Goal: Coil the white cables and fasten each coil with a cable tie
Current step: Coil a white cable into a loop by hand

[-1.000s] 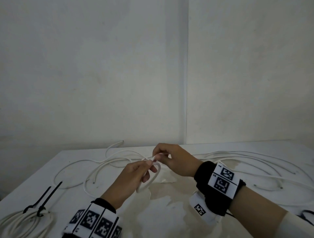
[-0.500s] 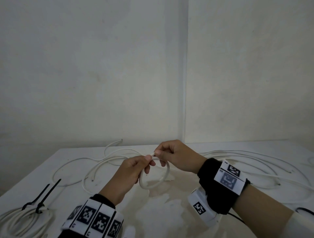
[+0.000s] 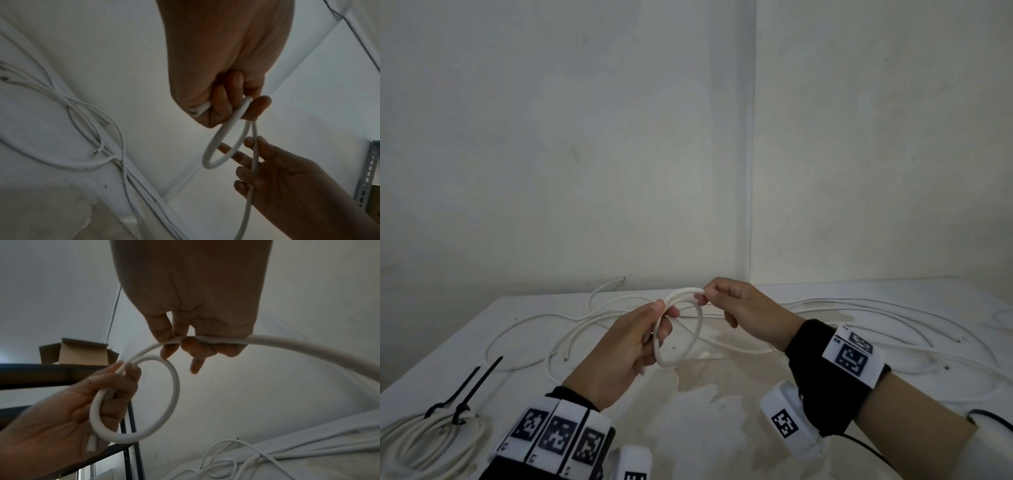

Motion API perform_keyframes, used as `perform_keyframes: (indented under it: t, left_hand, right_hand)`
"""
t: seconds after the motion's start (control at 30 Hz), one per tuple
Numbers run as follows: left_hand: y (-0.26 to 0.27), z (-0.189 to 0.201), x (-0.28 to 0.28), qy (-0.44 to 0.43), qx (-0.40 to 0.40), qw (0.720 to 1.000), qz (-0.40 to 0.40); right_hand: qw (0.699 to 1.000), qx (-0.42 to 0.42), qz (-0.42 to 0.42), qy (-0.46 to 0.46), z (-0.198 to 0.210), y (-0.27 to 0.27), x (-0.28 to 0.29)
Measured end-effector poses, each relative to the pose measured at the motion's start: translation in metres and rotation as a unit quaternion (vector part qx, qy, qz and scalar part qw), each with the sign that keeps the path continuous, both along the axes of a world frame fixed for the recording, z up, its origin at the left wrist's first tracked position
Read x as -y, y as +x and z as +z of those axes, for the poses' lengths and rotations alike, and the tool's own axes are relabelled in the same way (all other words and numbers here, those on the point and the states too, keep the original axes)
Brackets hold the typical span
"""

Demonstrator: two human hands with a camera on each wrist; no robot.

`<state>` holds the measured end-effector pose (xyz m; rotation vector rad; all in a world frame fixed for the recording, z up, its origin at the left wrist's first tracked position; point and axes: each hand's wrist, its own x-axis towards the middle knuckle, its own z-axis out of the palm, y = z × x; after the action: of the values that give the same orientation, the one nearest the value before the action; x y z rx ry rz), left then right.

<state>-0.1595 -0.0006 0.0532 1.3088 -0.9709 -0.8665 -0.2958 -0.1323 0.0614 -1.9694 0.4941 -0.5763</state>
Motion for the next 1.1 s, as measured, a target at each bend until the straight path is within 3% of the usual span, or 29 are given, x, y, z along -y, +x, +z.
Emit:
perform_keyframes:
  t: [0.17, 0.4, 0.67, 0.8, 0.97, 1.1]
  left_hand:
    - [0.003, -0.003, 0.0, -0.001, -0.004, 1.0, -0.001]
    - [0.01, 0.001, 0.002, 0.063, 0.107, 0.992, 0.028]
    - [0.007, -0.004, 0.011, 0.052, 0.188, 0.979, 0.061]
    - [0.002, -0.009, 0.013, 0.017, 0.205, 0.975, 0.088]
    - [-0.004, -0.011, 0.011, -0.001, 0.174, 0.983, 0.055]
    - [-0.004, -0.01, 0.016, -0.019, 0.224, 0.972, 0.071]
  right_hand:
    - [0.999, 0.023, 0.033, 0.024, 0.002, 0.002, -0.003]
    - [1.0, 0.012, 0.008, -0.022, 0.001, 0.003, 0.0]
    - [0.999, -0.004, -0.002, -0.048, -0.002, 0.003, 0.002]
    - [0.999, 0.0, -0.014, -0.029, -0.005, 0.001, 0.002]
    - [0.998, 0.038, -0.032, 0.024, -0.008, -0.005, 0.003]
    - [0.996, 0.044, -0.022, 0.073, -0.01, -0.009, 0.0]
